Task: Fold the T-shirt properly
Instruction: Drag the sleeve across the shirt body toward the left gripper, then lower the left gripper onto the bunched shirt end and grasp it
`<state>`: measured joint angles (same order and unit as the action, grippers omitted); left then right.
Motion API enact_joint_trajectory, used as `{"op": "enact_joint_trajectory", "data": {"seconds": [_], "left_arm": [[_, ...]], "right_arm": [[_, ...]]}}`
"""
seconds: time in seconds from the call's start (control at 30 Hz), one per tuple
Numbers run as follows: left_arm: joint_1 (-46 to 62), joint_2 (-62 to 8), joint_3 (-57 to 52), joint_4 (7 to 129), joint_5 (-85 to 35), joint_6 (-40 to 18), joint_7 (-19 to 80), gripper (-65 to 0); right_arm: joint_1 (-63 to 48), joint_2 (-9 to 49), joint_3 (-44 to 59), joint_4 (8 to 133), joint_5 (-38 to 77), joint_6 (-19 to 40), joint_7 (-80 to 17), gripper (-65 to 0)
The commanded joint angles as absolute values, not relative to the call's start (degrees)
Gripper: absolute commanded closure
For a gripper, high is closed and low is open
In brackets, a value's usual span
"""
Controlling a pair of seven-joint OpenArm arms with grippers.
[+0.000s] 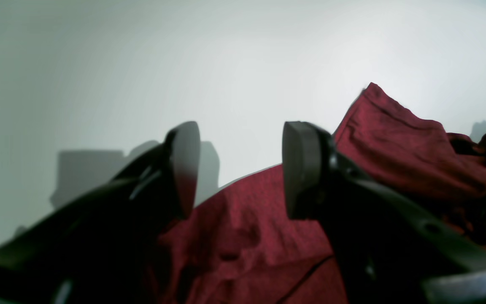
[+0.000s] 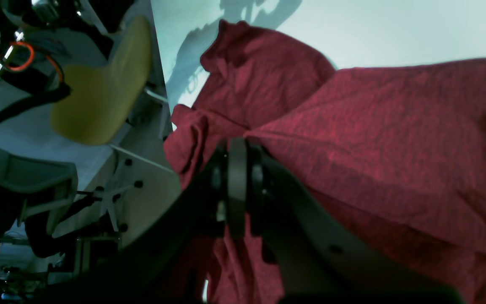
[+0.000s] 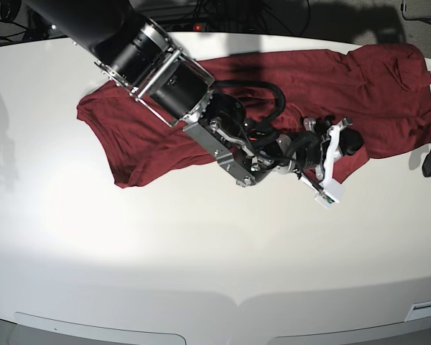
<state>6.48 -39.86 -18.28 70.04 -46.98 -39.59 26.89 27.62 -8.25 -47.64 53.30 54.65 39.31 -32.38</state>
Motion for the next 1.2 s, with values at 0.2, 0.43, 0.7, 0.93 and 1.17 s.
{"op": "enact_joint_trajectory", "data": {"seconds": [0.2,0.43,0.7,0.93,1.17], "left_arm": [[6.04,-41.45,-18.81,71.02,-47.9,-40.0,25.74,-30.7],[6.04,-41.45,-18.81,71.02,-48.12,-40.0,25.74,-30.7],[6.02,-39.35,-18.7,71.13,-49.15,-40.0,28.95,-30.7],[5.85,-34.02,-18.7,73.1,-49.15,-40.0,28.91,-30.7],[5.85,-28.27,-18.7,78.96,-49.08,-40.0,31.42,-30.7]], "right_arm": [[29.23,-9.0,-47.37,54.43,57.49,40.0,-30.46,-35.4],[29.71,-9.0,-44.49,58.48,60.2,40.0,-35.35,-35.9],[33.58,-6.02,-34.3,61.45,56.75,40.0,-46.52,-35.5],[33.93,4.73,-30.68,61.45,53.56,40.0,-46.37,-35.5],[33.06,12.67,-30.7,61.45,54.28,40.0,-46.59,-35.5]]}}
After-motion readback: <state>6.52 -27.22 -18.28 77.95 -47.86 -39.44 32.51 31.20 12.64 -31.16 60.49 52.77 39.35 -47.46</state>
